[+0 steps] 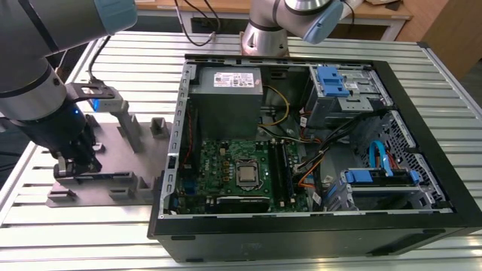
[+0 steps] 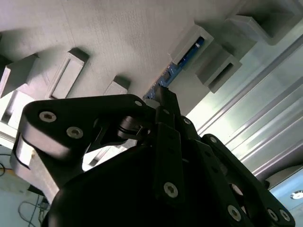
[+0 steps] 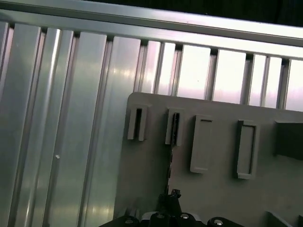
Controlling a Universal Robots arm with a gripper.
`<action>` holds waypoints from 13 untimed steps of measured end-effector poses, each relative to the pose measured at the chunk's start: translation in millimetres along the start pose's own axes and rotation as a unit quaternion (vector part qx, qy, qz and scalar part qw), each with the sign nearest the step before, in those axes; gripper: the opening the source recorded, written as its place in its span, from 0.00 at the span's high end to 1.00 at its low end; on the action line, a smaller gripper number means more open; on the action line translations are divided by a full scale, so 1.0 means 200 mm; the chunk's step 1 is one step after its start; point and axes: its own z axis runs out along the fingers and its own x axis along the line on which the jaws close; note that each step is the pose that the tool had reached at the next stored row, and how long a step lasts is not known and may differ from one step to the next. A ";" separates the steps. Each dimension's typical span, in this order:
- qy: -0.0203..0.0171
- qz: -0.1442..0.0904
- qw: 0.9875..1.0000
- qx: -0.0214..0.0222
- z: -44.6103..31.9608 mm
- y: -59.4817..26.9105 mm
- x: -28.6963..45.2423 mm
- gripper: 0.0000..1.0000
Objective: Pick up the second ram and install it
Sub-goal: 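Pick up the second ram and move it above second insertion slot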
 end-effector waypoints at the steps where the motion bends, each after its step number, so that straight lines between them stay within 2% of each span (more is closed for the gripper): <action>1: 0.000 -0.001 1.000 0.000 0.001 0.000 0.000 0.93; 2: 0.000 0.000 1.000 0.000 0.002 0.000 0.000 0.93; 4: 0.000 0.017 1.000 0.000 0.006 0.000 0.000 0.93; 7: 0.000 0.045 0.999 0.000 0.013 0.000 0.000 0.93; 10: 0.001 0.071 0.997 -0.001 0.020 0.000 0.000 0.93; 13: 0.001 0.098 0.995 -0.001 0.026 0.000 0.000 0.93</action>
